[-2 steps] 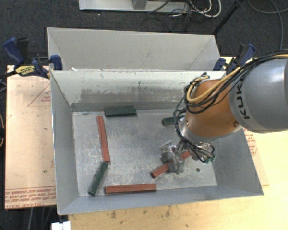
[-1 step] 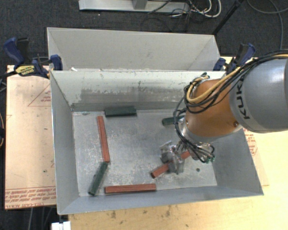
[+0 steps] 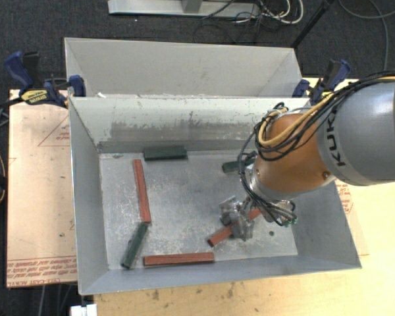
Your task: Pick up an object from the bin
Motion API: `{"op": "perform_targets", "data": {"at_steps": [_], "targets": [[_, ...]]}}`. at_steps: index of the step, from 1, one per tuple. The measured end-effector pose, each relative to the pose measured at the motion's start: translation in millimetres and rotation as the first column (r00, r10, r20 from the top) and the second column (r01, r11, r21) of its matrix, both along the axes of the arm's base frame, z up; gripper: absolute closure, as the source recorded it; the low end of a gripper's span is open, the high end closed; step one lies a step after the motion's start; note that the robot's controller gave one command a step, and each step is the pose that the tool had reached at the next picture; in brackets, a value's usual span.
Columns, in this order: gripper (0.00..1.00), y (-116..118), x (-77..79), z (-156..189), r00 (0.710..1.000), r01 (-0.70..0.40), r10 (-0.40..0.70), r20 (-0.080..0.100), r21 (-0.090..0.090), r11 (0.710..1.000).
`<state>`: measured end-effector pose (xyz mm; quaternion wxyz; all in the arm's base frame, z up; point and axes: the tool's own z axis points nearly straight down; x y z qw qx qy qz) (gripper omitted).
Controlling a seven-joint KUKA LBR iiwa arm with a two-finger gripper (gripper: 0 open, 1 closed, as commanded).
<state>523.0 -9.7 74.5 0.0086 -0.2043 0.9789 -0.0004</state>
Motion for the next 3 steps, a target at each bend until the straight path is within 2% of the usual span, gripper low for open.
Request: {"op": "perform_targets", "data": {"at_steps": [2, 3], "targets": [[1.00, 0.1, 5.1, -0.6, 0.989, -0.145, 0.145, -0.014, 0.001, 0.989], [1.00, -2.2, 1.6, 41.4, 0.989, -0.144, 0.144, -0.021, 0.001, 0.990]]}}
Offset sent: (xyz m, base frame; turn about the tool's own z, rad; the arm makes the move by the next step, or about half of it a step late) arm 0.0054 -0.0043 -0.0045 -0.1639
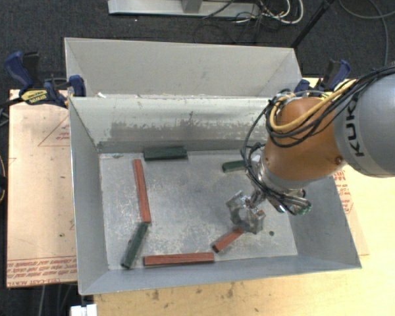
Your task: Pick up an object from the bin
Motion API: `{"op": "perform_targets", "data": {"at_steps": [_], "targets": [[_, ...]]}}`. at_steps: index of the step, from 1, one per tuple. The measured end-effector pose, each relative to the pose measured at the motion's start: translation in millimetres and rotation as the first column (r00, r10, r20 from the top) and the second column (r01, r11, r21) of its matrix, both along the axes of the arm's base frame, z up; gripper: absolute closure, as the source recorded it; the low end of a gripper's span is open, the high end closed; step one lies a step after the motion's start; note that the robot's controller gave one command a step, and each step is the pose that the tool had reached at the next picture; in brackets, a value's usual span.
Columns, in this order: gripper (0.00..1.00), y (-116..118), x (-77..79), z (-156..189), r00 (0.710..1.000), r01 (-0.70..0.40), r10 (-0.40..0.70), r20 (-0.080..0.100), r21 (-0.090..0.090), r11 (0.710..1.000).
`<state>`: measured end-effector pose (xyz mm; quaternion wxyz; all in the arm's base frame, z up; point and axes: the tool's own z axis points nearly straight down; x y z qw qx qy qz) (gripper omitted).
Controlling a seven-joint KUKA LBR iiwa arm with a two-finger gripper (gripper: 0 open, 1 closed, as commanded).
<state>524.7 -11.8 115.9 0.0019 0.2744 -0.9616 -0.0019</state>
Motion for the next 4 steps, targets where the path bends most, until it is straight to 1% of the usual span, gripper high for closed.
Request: {"op": "perform_targets", "data": {"at_steps": [1, 2, 3, 4], "targets": [[1.00, -0.7, 8.7, 68.7, 1.000, 0.017, -0.017, 0.004, -0.001, 1.000], [0.00, 57.2, 56.2, -9.0, 0.998, -0.064, 0.064, 0.002, 0.001, 0.998], [0.00, 55.1, 57.4, -5.4, 0.998, -0.059, 0.059, 0.006, 0.000, 0.998], [0.00, 33.9, 43.4, 19.1, 0.978, -0.209, 0.209, 0.001, 0.003, 0.978]]}}
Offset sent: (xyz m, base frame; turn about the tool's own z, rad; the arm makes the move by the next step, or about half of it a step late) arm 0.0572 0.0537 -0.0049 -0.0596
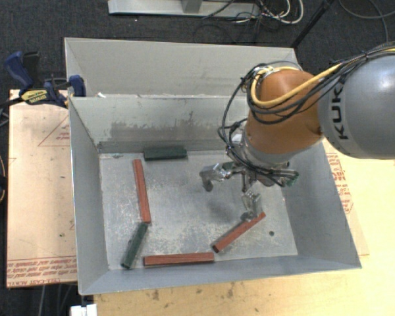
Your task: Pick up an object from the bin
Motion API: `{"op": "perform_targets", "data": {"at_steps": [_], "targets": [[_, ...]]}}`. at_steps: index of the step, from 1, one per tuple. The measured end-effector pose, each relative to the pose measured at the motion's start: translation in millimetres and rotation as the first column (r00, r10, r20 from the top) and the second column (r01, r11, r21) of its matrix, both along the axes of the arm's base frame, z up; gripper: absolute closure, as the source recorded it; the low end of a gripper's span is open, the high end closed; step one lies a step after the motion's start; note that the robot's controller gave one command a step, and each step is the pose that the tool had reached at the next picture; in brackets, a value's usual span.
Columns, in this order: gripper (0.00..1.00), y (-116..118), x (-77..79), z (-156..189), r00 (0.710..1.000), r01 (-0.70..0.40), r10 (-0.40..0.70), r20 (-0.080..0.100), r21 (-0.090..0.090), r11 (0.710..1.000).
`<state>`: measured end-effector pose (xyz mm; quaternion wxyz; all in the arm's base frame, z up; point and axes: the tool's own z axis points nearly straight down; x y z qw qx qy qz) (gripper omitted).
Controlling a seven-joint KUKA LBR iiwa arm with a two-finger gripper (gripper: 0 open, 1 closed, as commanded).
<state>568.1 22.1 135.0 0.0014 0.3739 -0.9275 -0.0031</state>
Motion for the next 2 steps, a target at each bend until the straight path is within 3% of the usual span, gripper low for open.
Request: {"op": "perform_targets", "data": {"at_steps": [1, 2], "targets": [[0.00, -56.8, -34.4, -20.5, 0.990, -0.137, 0.137, 0.016, -0.005, 0.991], [1.00, -47.7, -62.6, -57.7, 0.988, -0.153, 0.153, 0.008, -0.002, 0.988]]}}
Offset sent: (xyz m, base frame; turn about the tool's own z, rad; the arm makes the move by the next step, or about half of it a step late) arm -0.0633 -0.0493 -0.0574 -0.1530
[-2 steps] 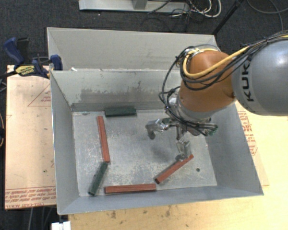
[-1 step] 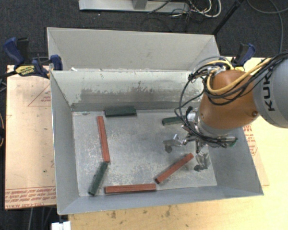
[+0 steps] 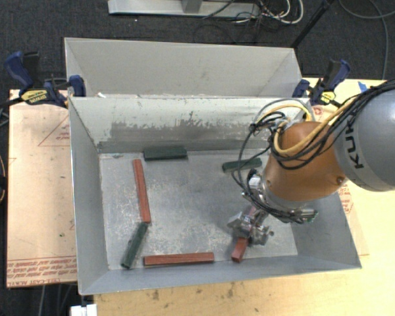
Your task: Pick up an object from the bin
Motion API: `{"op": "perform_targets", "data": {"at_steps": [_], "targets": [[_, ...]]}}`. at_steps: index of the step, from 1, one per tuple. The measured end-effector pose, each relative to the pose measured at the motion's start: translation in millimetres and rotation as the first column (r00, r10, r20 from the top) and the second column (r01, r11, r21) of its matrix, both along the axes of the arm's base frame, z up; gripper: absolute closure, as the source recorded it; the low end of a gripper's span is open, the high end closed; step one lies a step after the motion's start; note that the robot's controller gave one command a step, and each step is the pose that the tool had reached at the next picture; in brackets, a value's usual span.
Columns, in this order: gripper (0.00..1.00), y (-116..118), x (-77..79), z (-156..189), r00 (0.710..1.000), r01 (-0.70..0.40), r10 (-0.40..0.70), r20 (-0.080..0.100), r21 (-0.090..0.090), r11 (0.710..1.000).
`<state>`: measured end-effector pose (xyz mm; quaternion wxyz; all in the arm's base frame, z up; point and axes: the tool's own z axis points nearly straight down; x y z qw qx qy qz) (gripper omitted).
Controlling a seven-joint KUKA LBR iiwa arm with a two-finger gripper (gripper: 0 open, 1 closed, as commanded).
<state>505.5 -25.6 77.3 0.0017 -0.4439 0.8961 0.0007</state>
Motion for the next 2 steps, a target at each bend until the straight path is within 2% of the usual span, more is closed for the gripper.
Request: {"op": "perform_targets", "data": {"at_steps": [1, 2], "targets": [[1.00, 0.0, 0.0, 0.0, 1.000, 0.000, 0.000, 0.000, 0.000, 1.000], [1.00, -6.5, 7.8, 142.4, 0.999, 0.037, -0.037, 0.002, -0.001, 0.999]]}}
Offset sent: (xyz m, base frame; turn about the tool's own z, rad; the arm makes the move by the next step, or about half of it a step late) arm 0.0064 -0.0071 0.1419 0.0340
